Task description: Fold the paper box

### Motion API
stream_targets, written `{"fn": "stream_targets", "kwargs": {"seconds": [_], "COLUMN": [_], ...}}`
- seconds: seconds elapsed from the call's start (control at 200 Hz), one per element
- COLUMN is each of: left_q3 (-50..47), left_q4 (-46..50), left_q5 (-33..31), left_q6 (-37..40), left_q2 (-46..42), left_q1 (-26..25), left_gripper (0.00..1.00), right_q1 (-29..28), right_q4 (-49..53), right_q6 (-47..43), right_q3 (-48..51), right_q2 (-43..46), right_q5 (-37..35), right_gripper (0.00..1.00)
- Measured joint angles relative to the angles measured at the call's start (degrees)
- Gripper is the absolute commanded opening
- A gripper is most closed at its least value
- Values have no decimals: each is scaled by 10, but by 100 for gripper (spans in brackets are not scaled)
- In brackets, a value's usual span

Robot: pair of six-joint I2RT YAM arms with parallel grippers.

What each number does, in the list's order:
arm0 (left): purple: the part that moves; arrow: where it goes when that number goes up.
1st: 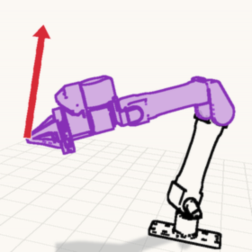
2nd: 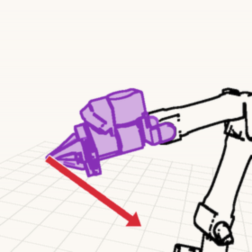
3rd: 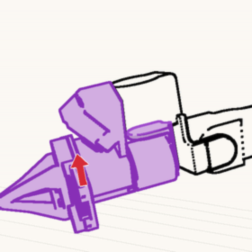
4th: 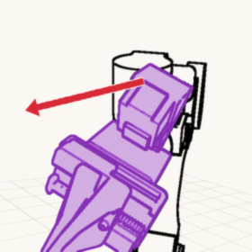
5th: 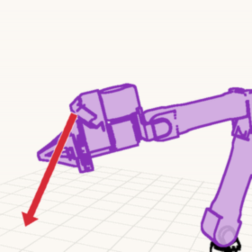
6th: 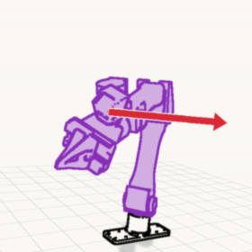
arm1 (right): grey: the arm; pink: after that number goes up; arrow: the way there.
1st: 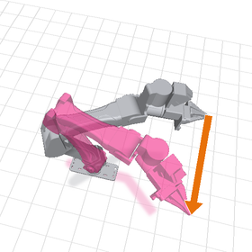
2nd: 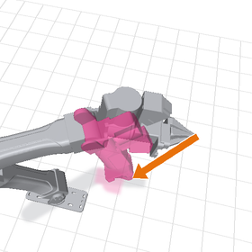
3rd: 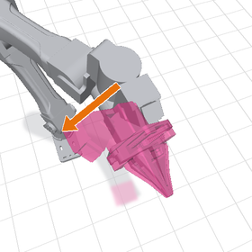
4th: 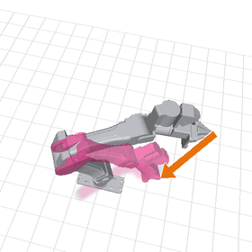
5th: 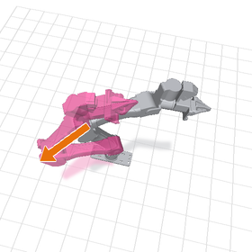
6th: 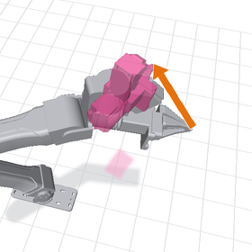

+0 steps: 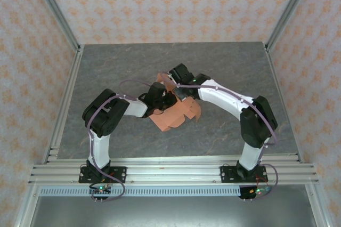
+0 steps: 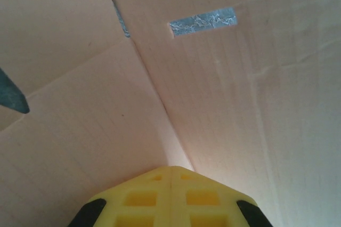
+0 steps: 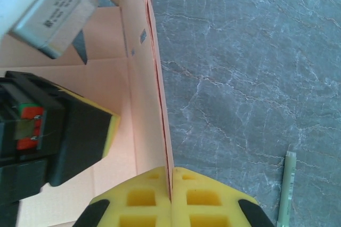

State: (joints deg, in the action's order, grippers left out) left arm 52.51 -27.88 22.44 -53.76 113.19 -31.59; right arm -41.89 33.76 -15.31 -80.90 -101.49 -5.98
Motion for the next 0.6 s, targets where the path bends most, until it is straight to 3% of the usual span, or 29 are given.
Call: {"fn": "stream_targets", "kwargs": {"seconds": [0.601], "left_q3": [-20], "left_q4": [-50], "left_q5": [-6], "left_q6": [-4], "left_q2": [5], "left_q1": [-3], "left_gripper": [0], "right_q1": [-29], "right_q4": [14], "right_q6": [11], "right_q3": [-17], "right_q2": [-18], "right_q5": [-65], "right_gripper": [0]}}
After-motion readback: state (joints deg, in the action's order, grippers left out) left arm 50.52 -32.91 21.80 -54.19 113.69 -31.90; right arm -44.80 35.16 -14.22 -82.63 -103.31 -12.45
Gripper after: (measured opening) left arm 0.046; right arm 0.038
